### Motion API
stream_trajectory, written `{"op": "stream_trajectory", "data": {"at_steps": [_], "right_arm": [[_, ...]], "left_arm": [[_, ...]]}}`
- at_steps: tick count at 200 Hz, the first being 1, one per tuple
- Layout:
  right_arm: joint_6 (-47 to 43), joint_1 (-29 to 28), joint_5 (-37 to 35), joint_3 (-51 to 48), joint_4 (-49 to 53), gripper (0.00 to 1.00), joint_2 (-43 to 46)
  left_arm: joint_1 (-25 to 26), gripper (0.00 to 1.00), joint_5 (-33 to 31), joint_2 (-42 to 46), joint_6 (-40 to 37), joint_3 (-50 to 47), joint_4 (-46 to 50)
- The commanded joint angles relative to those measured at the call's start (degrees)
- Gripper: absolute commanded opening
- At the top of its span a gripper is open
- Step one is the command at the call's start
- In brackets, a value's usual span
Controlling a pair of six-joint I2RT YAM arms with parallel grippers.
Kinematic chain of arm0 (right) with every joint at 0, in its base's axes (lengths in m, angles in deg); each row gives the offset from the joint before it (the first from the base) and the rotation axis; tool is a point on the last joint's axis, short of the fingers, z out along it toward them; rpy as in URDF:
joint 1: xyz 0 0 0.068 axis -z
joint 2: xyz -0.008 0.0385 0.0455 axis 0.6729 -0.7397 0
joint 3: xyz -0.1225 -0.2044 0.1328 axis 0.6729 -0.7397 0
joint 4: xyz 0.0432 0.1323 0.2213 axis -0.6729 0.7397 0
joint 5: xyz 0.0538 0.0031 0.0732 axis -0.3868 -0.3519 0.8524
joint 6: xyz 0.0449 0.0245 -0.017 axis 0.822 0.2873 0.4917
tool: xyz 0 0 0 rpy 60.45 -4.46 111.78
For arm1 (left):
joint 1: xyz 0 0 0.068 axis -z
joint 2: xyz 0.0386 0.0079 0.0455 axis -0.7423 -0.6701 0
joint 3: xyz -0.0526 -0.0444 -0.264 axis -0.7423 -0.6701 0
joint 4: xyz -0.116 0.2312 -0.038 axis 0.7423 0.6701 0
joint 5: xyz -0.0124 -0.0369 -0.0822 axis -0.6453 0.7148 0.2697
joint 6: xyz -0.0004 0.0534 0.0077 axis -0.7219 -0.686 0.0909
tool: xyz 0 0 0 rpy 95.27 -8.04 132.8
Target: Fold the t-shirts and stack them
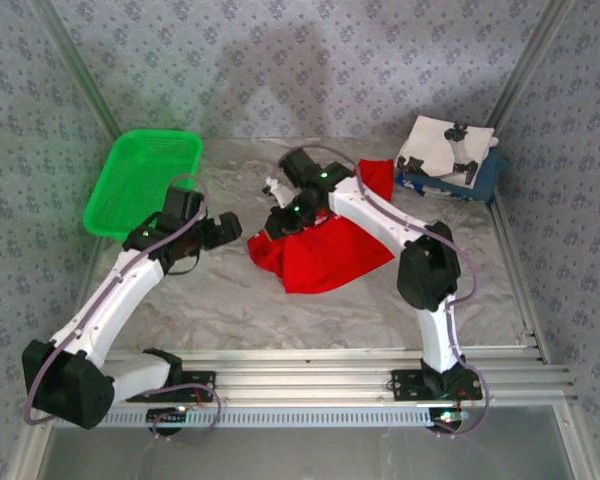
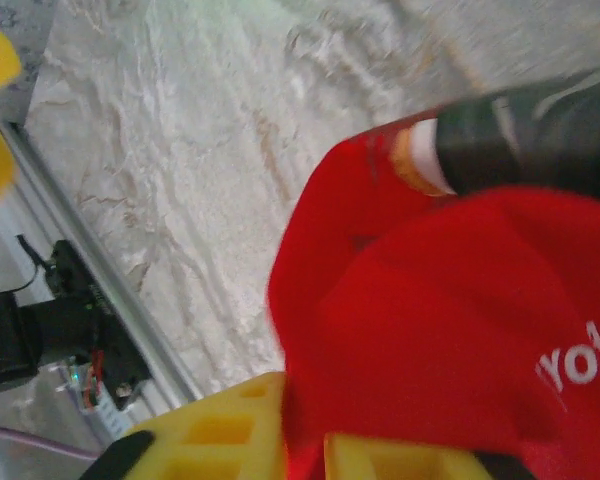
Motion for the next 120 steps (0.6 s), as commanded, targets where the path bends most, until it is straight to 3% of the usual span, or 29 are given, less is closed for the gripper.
{"op": "stream_trajectory", "data": {"at_steps": [1,17,27,62,93,106,120], "right_arm": [[0.4,0.4,5.3,1.6,-2.0,0.42,1.5],[3.4,2.9,6.2,-0.2,-4.1,0.62,4.6],[4.9,5.0,6.4,-2.2,-4.2,0.68,7.3],[3.4,12.3,-0.2,-13.2,3.5,0.68,18.9],[1.1,10.6,-0.6,-25.0,6.0,0.68,25.4],[2.0,8.2,-9.4,-28.6,9.3,0.69,26.0],[7.7,13.2,-14.1,-33.7,7.5,0.68,27.3]], "left_arm": [[3.6,1.00,1.9,2.1,2.5,-1.6,-1.0],[7.8,1.00,1.2,1.1,2.0,-1.7,-0.6],[9.2,1.00,3.0,-0.1,2.4,-1.7,-0.4],[15.3,1.00,7.6,-3.5,2.7,-2.7,-0.6],[15.2,1.00,8.9,-6.9,5.6,-4.9,-2.0],[14.1,1.00,9.3,-7.4,6.8,-5.5,-3.9],[13.3,0.99,9.8,-7.4,6.9,-5.6,-5.8]]}}
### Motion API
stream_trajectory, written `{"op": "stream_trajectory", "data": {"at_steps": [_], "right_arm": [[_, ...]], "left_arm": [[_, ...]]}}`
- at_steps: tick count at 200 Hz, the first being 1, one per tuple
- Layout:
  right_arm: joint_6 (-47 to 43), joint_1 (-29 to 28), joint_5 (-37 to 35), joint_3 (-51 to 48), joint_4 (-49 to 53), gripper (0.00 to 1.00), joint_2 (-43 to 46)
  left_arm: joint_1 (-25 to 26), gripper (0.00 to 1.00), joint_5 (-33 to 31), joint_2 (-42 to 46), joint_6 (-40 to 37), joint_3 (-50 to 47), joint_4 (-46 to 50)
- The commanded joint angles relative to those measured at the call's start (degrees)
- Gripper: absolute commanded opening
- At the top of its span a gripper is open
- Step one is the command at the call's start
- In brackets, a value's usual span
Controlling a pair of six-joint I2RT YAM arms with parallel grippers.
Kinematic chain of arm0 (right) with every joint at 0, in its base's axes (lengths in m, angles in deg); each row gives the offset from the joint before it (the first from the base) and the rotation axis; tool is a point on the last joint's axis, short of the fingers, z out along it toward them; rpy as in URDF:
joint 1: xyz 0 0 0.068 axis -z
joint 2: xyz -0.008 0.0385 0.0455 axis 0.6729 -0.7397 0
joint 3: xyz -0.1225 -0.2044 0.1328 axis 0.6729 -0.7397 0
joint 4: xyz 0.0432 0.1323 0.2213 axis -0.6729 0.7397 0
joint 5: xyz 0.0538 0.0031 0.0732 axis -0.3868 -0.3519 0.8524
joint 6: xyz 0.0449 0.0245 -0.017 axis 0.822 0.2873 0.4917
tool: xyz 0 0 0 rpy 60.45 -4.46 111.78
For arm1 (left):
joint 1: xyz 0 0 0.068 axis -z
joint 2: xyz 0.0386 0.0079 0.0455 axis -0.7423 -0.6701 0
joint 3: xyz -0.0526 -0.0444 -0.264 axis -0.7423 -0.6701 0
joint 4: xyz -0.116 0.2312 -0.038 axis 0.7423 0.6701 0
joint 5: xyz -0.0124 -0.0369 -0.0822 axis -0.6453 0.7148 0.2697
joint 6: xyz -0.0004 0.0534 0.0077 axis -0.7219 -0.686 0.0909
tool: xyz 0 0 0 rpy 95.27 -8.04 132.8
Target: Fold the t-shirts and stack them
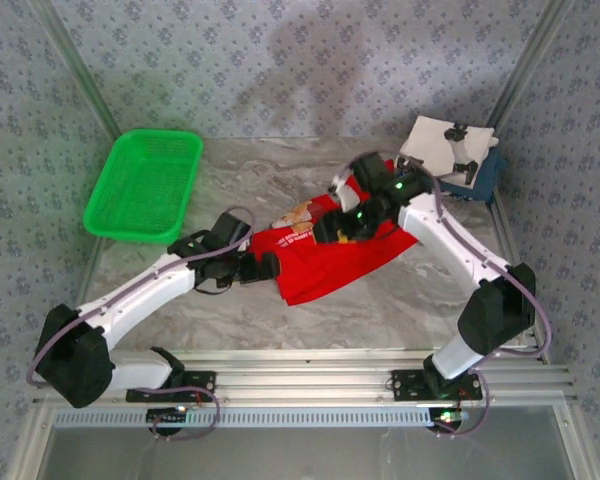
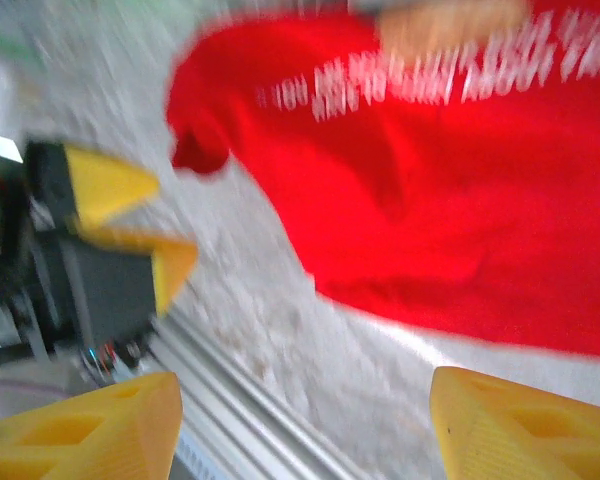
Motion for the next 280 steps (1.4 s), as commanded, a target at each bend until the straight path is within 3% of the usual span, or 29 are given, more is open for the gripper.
{"op": "stream_trajectory", "data": {"at_steps": [1,21,59,95,150,203,280], "right_arm": [[5.0,3.4,-10.4,-8.0,3.5,0.68,0.2],[11.6,12.6,-15.4,-15.6,-5.5,0.68,4.7],[7.5,26.1,-20.0,-15.3,-11.3,0.66,-1.0],[4.0,32.9,-19.7,-11.9,-16.1,0.64,-6.5],[-5.6,32.6,-21.4,-6.8,-17.1,0.57,-14.1],[-8.0,27.2,-26.8,-2.2,-13.7,0.52,-18.7],[-7.5,26.6,-29.0,0.4,-12.4,0.41,-25.4]], "left_arm": [[-1.6,1.00,1.6,0.0,2.0,-0.3,-4.0],[-2.3,1.00,2.3,-0.2,0.9,0.6,-5.3],[-2.9,1.00,2.5,1.8,-2.3,2.4,-5.3],[-4.7,1.00,0.5,7.7,-3.3,2.7,-3.0],[-7.8,1.00,-2.4,15.4,-2.6,-0.8,2.1],[-10.0,1.00,-2.9,19.1,-1.8,-3.2,3.4],[-10.9,1.00,-3.1,21.5,-1.9,-4.3,5.7]]}}
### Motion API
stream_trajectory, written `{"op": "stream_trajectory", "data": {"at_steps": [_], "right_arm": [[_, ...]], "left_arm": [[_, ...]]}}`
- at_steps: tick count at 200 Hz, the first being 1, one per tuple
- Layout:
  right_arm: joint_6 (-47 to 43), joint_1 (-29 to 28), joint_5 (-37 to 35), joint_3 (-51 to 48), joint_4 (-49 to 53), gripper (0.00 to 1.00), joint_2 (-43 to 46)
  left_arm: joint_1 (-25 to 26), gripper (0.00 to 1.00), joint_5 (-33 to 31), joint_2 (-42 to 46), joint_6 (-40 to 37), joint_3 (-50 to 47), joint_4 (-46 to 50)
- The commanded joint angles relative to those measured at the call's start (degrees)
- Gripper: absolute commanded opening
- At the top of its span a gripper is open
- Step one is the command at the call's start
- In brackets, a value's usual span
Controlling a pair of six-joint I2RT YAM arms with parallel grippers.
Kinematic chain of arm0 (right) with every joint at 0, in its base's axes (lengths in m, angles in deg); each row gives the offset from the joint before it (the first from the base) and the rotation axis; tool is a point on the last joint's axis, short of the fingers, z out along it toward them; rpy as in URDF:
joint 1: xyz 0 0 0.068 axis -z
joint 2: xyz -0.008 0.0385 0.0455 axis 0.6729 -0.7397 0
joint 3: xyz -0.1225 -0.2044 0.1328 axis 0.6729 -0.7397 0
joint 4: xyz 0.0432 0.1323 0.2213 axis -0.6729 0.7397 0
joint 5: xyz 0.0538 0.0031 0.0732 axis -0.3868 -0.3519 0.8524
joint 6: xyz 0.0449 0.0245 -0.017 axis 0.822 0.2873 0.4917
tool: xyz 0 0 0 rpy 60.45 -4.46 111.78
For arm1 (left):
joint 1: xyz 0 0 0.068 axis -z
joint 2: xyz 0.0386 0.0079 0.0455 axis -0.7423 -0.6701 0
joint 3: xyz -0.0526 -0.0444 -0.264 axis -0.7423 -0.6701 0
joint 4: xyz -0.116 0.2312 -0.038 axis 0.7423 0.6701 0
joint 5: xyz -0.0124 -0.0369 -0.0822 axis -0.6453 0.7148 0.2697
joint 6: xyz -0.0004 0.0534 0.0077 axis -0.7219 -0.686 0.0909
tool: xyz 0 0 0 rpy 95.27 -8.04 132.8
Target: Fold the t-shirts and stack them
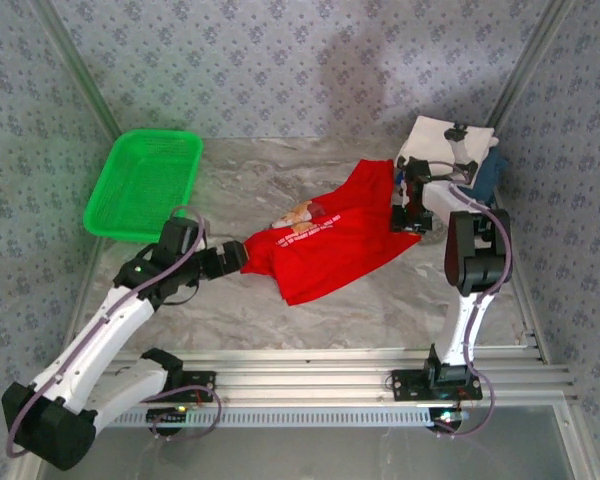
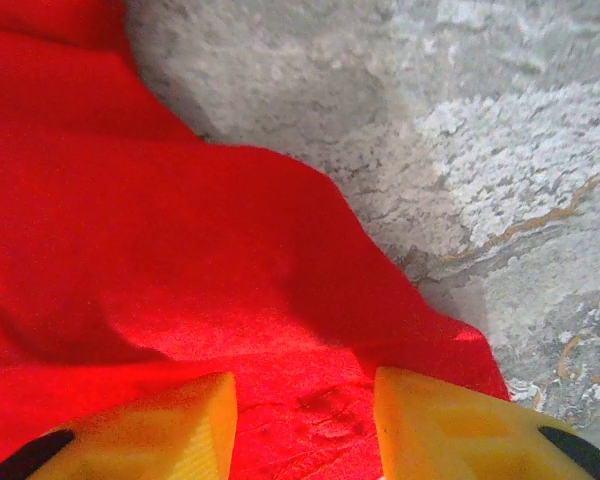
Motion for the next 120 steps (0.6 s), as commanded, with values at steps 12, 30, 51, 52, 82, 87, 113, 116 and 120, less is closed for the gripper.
{"op": "stream_trajectory", "data": {"at_steps": [12,30,51,52,82,87,113,116,120], "right_arm": [[-0.9,-0.4,-1.9,1.8,2.2,0.40,-2.1],[-0.5,-0.7,-2.1,0.8,2.4,0.37,-2.2],[0.8,-0.9,-2.9,-0.5,2.3,0.31,-1.8],[0.9,-1.0,-2.9,-0.5,2.3,0.30,-1.8],[1.2,-0.8,-3.9,0.3,2.5,0.12,-0.2],[1.3,-0.8,-4.1,0.6,2.5,0.10,0.5],[1.6,-1.1,-5.4,2.8,3.3,0.07,4.3],[1.6,-1.1,-5.6,3.0,3.4,0.07,4.7],[1.7,-1.2,-5.7,3.4,3.8,0.07,5.1]], "left_arm": [[-0.6,1.00,-0.6,1.2,-0.1,-0.7,2.1],[-0.7,1.00,-0.8,1.2,0.1,-0.9,2.1],[-0.8,1.00,-0.9,1.2,0.2,-1.2,1.6],[-0.8,1.00,-0.9,1.2,0.1,-1.2,1.6],[-0.8,1.00,-0.9,0.9,0.0,-1.2,1.0],[-0.8,1.00,-0.9,0.9,-0.1,-1.2,1.1],[-0.8,1.00,-0.8,0.4,-0.2,-1.2,1.1],[-0.8,1.00,-0.7,0.3,-0.2,-1.1,1.1],[-0.8,1.00,-0.7,0.2,-0.2,-1.1,-0.4]]}}
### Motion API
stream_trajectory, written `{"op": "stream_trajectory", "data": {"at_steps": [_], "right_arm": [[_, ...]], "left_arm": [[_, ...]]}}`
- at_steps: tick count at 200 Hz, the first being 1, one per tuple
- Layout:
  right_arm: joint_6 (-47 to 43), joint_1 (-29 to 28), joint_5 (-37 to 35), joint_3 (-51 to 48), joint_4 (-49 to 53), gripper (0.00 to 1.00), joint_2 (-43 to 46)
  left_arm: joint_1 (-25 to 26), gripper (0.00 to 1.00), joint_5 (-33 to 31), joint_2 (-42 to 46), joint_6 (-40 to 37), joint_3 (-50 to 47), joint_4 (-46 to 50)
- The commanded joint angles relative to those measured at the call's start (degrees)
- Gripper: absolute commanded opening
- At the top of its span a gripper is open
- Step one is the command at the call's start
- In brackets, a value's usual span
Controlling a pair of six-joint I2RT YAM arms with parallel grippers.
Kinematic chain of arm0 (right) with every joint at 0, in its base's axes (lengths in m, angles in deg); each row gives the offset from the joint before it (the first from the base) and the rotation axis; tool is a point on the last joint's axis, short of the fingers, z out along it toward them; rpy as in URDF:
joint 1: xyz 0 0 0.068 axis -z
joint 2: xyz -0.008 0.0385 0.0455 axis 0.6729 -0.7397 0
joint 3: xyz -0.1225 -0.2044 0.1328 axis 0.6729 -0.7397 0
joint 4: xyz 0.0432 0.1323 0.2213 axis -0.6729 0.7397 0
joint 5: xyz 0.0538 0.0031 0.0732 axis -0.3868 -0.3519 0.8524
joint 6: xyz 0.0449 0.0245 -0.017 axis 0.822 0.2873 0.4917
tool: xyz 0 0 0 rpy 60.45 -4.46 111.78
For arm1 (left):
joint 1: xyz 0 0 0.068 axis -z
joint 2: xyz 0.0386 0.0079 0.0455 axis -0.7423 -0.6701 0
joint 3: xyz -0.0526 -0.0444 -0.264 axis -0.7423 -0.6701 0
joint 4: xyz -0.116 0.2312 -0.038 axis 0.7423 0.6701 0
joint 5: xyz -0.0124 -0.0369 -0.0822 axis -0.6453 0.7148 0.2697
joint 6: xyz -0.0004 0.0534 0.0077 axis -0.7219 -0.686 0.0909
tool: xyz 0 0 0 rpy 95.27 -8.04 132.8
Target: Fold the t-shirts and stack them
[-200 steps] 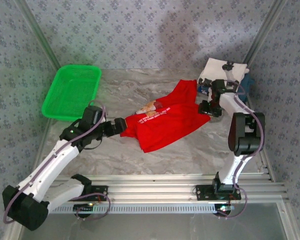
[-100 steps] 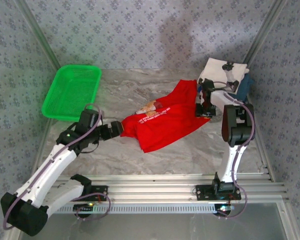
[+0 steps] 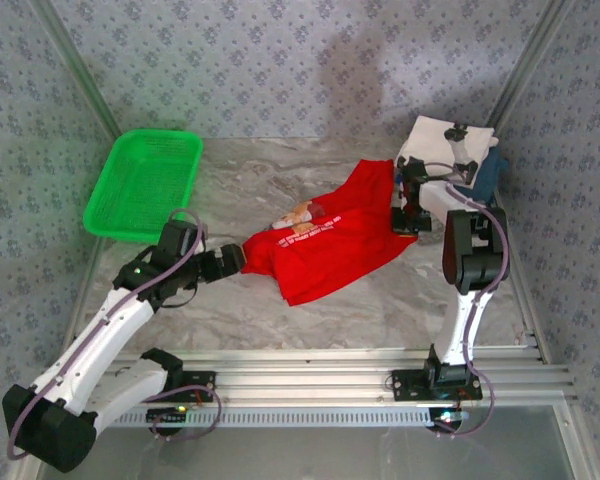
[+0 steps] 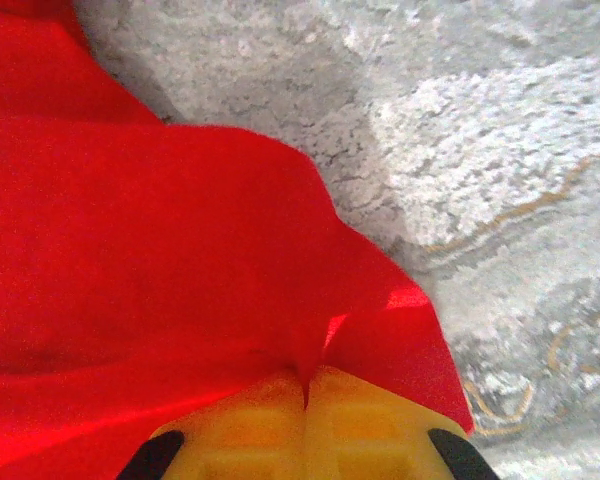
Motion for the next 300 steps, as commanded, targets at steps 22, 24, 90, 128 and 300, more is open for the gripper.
{"op": "stream_trajectory", "data": {"at_steps": [22,24,90,128,300], "right_arm": [[-0.1,-0.7,-2.3,4.7,4.7,0.09,6.5],[-0.2,-0.7,-2.3,4.7,4.9,0.09,6.5],[-0.6,-0.7,1.8,0.4,6.3,0.15,6.6],[0.3,-0.4,2.3,-3.7,4.1,0.14,5.3],[-0.4,0.6,2.2,-4.3,3.6,0.28,2.3]], "left_arm": [[-0.5,1.00,0.4,-1.1,-0.4,0.0,-3.2],[-0.4,1.00,0.5,-1.2,-0.3,-0.1,-3.3],[0.4,1.00,5.6,-11.4,-1.1,3.0,-11.3],[5.2,0.99,6.3,-22.5,-2.5,8.3,-13.4],[11.3,0.97,10.3,-41.4,-2.0,15.8,-18.3]]}}
